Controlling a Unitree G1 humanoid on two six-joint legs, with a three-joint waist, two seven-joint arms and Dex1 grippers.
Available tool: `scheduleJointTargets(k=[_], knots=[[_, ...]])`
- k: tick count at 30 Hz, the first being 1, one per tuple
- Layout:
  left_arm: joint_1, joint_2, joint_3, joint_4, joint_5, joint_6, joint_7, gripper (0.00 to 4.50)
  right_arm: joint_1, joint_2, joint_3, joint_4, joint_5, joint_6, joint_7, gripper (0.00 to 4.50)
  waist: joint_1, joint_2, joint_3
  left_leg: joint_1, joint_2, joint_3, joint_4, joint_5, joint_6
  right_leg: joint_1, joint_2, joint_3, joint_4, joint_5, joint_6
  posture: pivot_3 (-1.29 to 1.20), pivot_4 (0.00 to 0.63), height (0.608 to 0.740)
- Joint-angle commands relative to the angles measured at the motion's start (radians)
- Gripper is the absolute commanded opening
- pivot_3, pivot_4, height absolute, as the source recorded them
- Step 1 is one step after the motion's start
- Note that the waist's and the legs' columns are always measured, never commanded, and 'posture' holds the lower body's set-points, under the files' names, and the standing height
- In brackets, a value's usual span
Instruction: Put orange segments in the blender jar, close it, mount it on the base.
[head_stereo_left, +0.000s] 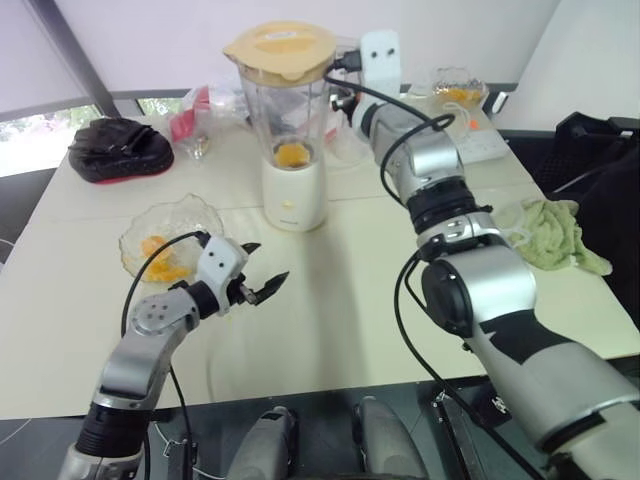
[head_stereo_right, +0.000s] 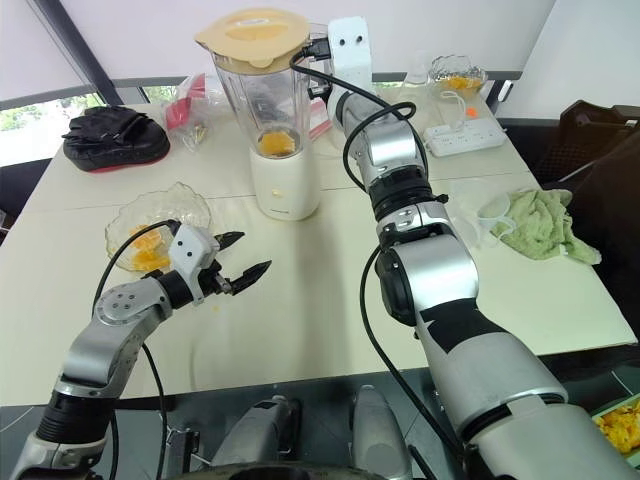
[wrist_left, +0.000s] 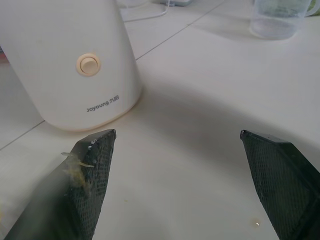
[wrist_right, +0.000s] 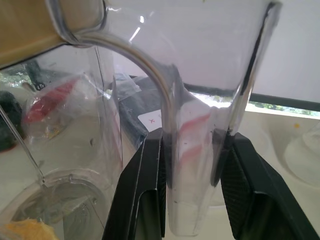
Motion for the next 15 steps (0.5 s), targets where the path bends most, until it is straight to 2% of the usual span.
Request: scheduleJointTargets(k=[1, 4, 12, 15], knots=[[-0.007, 0.003, 0.005, -0.025, 0.006, -0.03, 0.006, 4.17, 0.009, -0.007, -0.001, 0.01, -0.008, 0.006, 0.003, 2.87, 0.0, 0.0, 0.0, 0.0, 0.0, 0.0, 0.0, 0.0, 0.0, 0.0, 0.0, 0.0, 0.0, 0.0, 0.0, 0.0, 0.15, 0.74], [-0.008, 0.004, 0.002, -0.021, 0.007, -0.034, 0.005, 4.17, 0.017, -0.011, 0.003, -0.003, -0.018, 0.003, 0.001, 4.45, -0.002, 0.001, 0.001, -0.001, 0.0, 0.0, 0.0, 0.0, 0.0, -0.002, 0.0, 0.0, 0.0, 0.0, 0.0, 0.0, 0.15, 0.74], [-0.018, 0.005, -0.006, -0.015, 0.008, -0.034, 0.001, 4.17, 0.094, -0.03, 0.017, -0.133, -0.036, 0.043, 0.007, 4.49, -0.002, 0.001, 0.001, -0.001, 0.0, 0.0, 0.0, 0.0, 0.0, -0.002, 0.0, 0.0, 0.0, 0.0, 0.0, 0.0, 0.15, 0.74], [-0.014, 0.001, -0.003, -0.019, 0.001, -0.033, 0.004, 4.17, 0.219, -0.043, 0.04, -0.321, -0.027, 0.1, 0.053, 4.49, 0.001, 0.001, 0.0, -0.001, 0.0, 0.0, 0.0, 0.0, 0.0, -0.002, 0.0, 0.0, 0.0, 0.0, 0.0, 0.0, 0.15, 0.74]])
